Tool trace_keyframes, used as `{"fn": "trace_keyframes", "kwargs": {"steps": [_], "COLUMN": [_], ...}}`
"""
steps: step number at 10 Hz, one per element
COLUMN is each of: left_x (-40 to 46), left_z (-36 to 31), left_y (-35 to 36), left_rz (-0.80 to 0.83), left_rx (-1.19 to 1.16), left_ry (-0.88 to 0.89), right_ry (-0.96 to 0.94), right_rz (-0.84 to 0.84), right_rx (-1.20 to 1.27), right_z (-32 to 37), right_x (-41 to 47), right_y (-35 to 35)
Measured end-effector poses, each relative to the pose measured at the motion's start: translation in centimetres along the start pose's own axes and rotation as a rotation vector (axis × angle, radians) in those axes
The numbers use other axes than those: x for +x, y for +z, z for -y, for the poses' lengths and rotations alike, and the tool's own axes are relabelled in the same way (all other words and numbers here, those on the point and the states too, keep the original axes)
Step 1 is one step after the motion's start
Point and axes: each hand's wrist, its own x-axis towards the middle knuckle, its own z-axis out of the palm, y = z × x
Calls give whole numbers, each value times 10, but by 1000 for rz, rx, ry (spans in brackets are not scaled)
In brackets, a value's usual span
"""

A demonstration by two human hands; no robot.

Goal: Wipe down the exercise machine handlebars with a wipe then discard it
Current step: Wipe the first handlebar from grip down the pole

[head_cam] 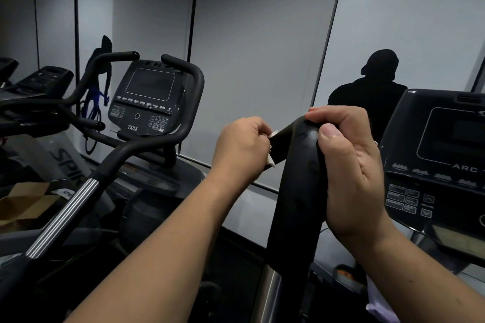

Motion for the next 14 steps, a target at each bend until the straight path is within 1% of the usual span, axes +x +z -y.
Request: {"fn": "trace_keyframes", "kwargs": {"steps": [1,2,3,4,5,6,7,8,9,10,11,12,13,14], "left_x": [-10,-16,-13,-23,-18,-17,-22,-9,-8,-9,-4,-7,-2,8], "left_z": [-2,7,14,7,17,18,15,17,8,13,11,1,0,-11], "left_y": [2,2,-2,-2,-7,-8,-6,-11,-9,-3,-2,1,-3,-5], "left_rz": [-48,-82,-92,-70,-99,-95,-80,-80,-82,-72,-99,-76,-11,41], "left_rx": [121,9,-74,-17,-2,24,30,5,53,-42,-31,-18,20,144], "left_ry": [96,100,12,123,75,43,99,-24,9,-16,-41,-15,-94,-93], "right_ry": [2,-13,-20,-35,-43,-94,-262,-264,-265,-269,-86,-49,-51,-56], "right_rz": [3,1,4,5,4,-2,-35,-51,-64,-51,-35,-30,-32,-28], "right_rx": [1,-18,-26,-29,-29,-28,-84,-96,-99,-110,-8,-1,-11,-27], "right_z": [1,2,3,3,4,2,-5,-9,-10,-10,-5,-1,-3,-3], "right_x": [0,-1,-1,0,-1,0,3,3,3,2,-1,-3,-2,-2], "right_y": [-1,0,0,-1,0,0,-1,-1,-2,-1,2,4,3,2]}}
